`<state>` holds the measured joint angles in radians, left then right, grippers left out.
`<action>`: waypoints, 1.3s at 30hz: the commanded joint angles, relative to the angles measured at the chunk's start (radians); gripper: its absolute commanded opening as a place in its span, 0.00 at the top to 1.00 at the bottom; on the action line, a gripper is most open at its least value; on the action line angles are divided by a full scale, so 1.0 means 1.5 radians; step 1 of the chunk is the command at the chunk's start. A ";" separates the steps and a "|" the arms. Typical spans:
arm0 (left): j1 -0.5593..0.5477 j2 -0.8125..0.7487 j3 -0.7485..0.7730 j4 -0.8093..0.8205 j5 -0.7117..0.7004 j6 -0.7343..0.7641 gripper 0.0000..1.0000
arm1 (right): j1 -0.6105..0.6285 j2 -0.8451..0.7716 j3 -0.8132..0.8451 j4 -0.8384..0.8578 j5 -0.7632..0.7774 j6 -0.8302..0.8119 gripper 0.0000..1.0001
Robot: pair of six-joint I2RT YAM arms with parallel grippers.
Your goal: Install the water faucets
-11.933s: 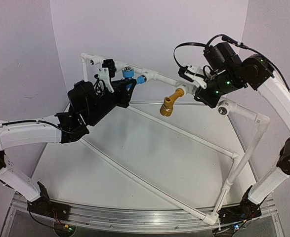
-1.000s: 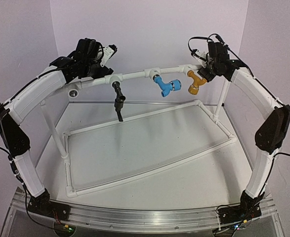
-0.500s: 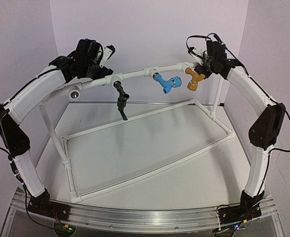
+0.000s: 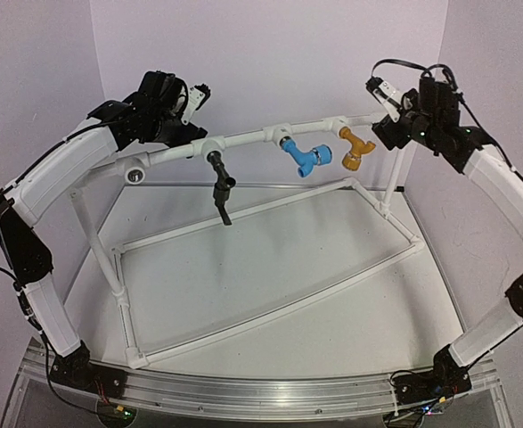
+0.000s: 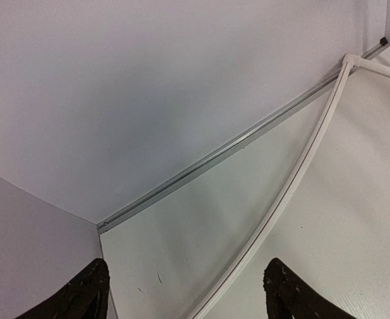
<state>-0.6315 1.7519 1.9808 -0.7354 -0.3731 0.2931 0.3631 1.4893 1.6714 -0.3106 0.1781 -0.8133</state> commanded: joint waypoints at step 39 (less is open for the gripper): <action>0.002 0.006 0.098 -0.069 0.016 -0.169 0.12 | 0.288 -0.314 -0.365 0.218 0.026 -0.341 0.11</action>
<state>-0.6233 1.8172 2.1300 -0.8335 -0.3518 0.0934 0.7613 1.0232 1.1798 -0.2668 0.1723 -1.1992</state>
